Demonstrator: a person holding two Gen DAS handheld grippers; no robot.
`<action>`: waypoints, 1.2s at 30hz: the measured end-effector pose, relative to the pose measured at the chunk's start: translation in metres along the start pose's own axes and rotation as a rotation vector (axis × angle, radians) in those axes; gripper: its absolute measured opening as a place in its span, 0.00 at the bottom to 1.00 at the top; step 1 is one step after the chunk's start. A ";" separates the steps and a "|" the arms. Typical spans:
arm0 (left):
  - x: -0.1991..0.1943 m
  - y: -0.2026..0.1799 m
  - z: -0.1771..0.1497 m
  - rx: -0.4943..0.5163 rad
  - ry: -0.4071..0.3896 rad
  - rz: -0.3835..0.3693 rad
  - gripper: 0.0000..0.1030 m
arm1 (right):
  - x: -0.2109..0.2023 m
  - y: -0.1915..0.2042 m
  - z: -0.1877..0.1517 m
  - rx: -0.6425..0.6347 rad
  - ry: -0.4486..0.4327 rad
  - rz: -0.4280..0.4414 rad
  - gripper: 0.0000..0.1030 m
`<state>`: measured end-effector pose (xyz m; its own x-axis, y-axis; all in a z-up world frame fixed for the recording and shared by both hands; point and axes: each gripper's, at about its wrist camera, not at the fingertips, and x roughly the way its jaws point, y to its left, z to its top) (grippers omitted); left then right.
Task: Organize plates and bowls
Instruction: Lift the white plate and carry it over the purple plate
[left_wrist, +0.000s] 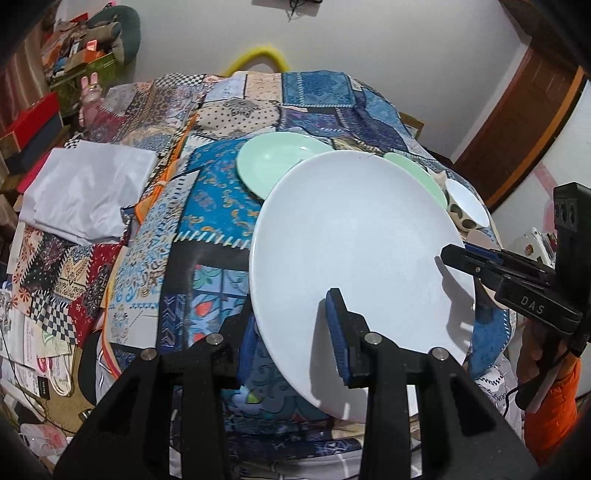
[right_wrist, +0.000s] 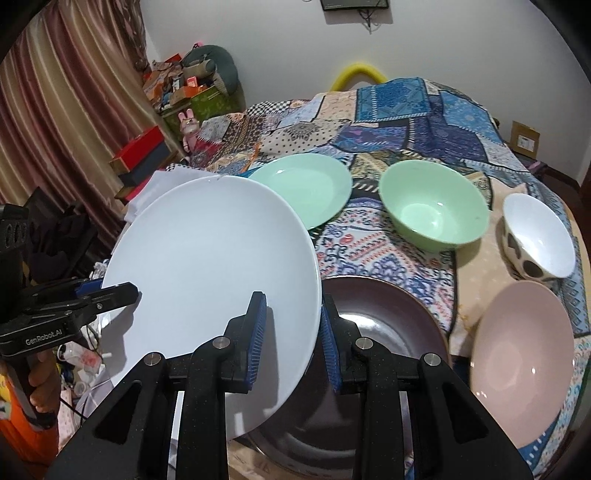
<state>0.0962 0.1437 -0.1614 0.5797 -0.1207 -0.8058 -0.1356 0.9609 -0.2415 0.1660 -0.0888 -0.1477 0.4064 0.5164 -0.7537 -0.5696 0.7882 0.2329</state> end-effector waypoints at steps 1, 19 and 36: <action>0.000 -0.004 0.000 0.005 0.001 -0.003 0.34 | -0.003 -0.003 -0.001 0.005 -0.003 -0.003 0.26; 0.014 -0.057 -0.002 0.094 0.044 -0.037 0.34 | -0.027 -0.045 -0.030 0.101 -0.018 -0.028 0.26; 0.058 -0.093 -0.007 0.154 0.135 -0.047 0.34 | -0.021 -0.082 -0.061 0.190 0.024 -0.064 0.26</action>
<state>0.1366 0.0460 -0.1895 0.4682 -0.1885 -0.8633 0.0193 0.9789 -0.2032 0.1602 -0.1847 -0.1882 0.4190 0.4571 -0.7846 -0.3971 0.8693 0.2944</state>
